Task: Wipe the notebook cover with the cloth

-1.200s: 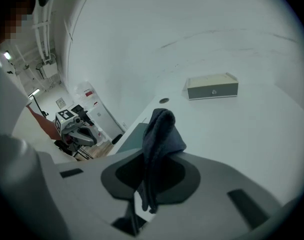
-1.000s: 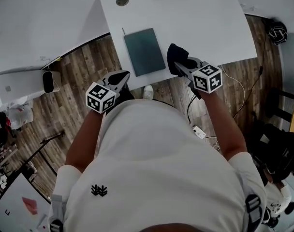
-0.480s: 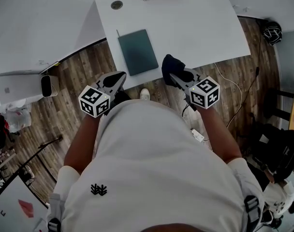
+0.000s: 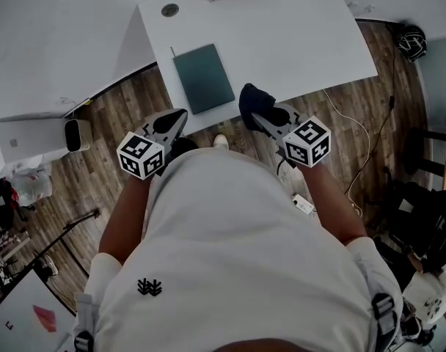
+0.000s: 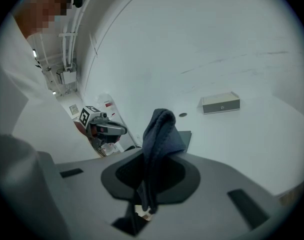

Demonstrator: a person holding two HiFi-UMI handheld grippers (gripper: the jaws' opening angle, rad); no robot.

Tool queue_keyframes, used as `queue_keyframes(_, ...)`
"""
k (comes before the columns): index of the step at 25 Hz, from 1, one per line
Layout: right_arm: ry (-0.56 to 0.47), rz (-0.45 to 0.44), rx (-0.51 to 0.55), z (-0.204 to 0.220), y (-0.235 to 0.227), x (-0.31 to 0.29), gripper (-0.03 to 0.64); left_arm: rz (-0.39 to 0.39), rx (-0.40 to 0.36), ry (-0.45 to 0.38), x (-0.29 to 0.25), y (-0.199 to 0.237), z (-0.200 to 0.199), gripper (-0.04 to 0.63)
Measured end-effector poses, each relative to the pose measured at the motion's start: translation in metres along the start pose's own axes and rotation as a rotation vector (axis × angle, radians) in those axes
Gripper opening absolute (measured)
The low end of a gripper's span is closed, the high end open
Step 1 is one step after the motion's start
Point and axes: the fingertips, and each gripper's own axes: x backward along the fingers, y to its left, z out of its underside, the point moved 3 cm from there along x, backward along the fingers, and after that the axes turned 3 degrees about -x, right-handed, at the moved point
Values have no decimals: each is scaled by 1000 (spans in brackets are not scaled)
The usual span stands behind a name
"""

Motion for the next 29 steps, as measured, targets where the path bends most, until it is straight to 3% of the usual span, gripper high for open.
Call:
queue_keyframes(11, -54, -36, 1, -3, 17, 23, 46, 8, -15, 62, 2, -22, 2, 6)
queue_keyframes(21, -40, -29, -23, 6, 7, 27, 46, 23, -34, 144, 10, -34, 4, 6)
queue_keyframes(29, -14, -38, -27, 13, 38, 16, 44, 107, -50, 98, 29, -47, 1, 6)
